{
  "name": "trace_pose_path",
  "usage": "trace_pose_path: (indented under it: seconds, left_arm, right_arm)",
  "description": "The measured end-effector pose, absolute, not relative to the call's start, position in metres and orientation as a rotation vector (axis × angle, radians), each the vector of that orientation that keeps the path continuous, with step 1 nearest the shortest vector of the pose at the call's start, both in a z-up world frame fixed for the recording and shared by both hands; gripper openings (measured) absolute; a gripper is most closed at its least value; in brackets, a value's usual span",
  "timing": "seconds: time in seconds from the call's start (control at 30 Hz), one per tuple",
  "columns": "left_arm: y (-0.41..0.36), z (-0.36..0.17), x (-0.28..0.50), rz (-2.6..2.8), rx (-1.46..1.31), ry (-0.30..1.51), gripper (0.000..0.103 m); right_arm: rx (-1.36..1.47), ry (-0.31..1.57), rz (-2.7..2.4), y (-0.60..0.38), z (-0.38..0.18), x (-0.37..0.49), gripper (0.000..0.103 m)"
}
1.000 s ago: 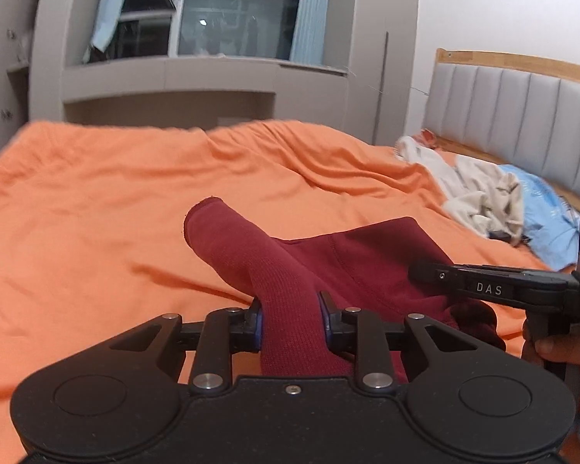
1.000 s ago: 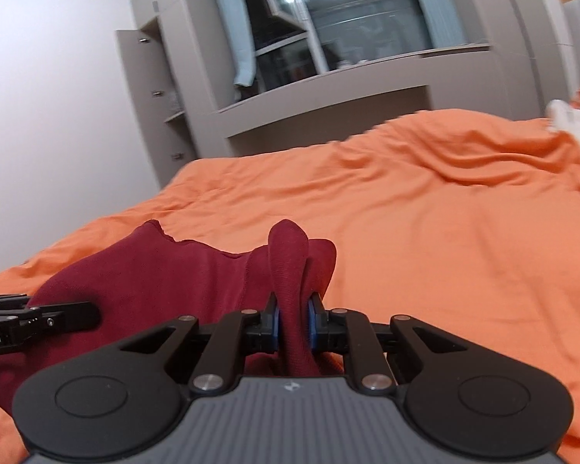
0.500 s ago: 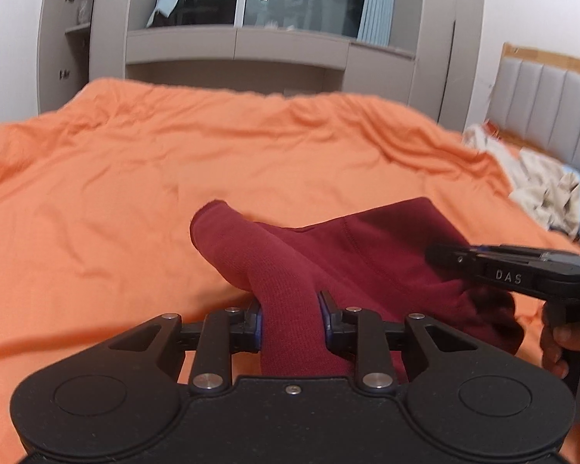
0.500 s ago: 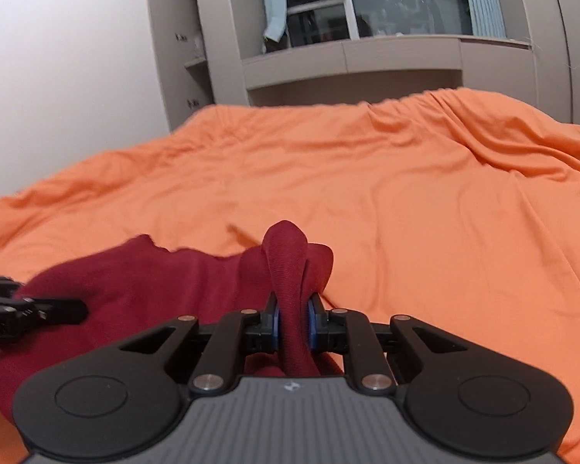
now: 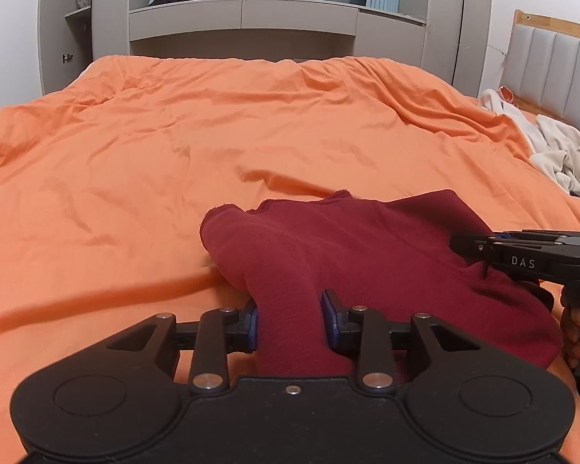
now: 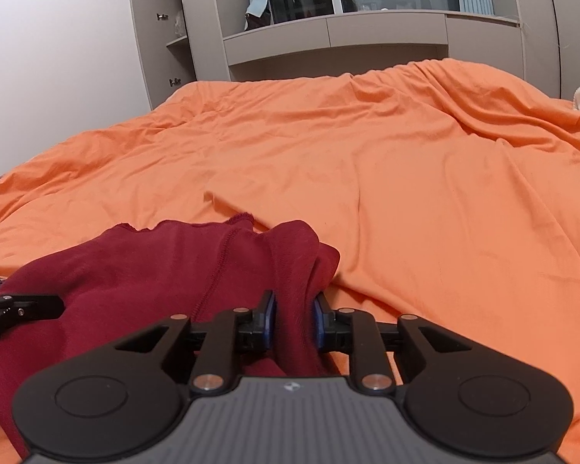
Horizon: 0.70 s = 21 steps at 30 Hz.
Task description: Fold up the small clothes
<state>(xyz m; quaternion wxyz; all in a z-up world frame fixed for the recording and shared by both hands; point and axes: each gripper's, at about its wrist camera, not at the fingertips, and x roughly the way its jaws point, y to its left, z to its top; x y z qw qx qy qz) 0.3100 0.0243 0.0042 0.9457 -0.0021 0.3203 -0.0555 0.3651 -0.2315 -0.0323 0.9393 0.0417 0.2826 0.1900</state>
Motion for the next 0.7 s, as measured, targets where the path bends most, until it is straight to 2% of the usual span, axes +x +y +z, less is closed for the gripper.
trace_pose_path:
  seconds: [0.13, 0.3, 0.37, 0.4, 0.47, 0.53, 0.63, 0.7]
  left_arm:
    - [0.025, 0.003, 0.311, -0.114, -0.001, 0.659, 0.037]
    - [0.027, 0.001, 0.311, -0.107, -0.012, 0.660, 0.042]
    - [0.027, 0.001, 0.310, -0.104, -0.017, 0.658, 0.043]
    - [0.027, 0.001, 0.311, -0.099, -0.019, 0.658, 0.045]
    - [0.027, 0.001, 0.311, -0.081, -0.020, 0.657, 0.053]
    - [0.029, 0.001, 0.311, -0.054, -0.031, 0.662, 0.068]
    - [0.035, 0.002, 0.309, -0.033, -0.085, 0.678, 0.084]
    - [0.041, 0.004, 0.306, -0.043, -0.144, 0.684, 0.091]
  right_arm:
    - [0.086, 0.589, 0.378, -0.232, -0.035, 0.365, 0.028]
    - [0.087, 0.591, 0.365, -0.232, -0.035, 0.365, 0.040]
    - [0.091, 0.591, 0.353, -0.233, -0.034, 0.363, 0.057]
    - [0.096, 0.590, 0.348, -0.234, -0.034, 0.362, 0.063]
    - [0.114, 0.584, 0.341, -0.240, -0.031, 0.360, 0.077]
    - [0.132, 0.573, 0.346, -0.246, -0.027, 0.354, 0.088]
    - [0.137, 0.546, 0.353, -0.252, -0.020, 0.339, 0.097]
    - [0.129, 0.525, 0.379, -0.254, -0.013, 0.326, 0.101]
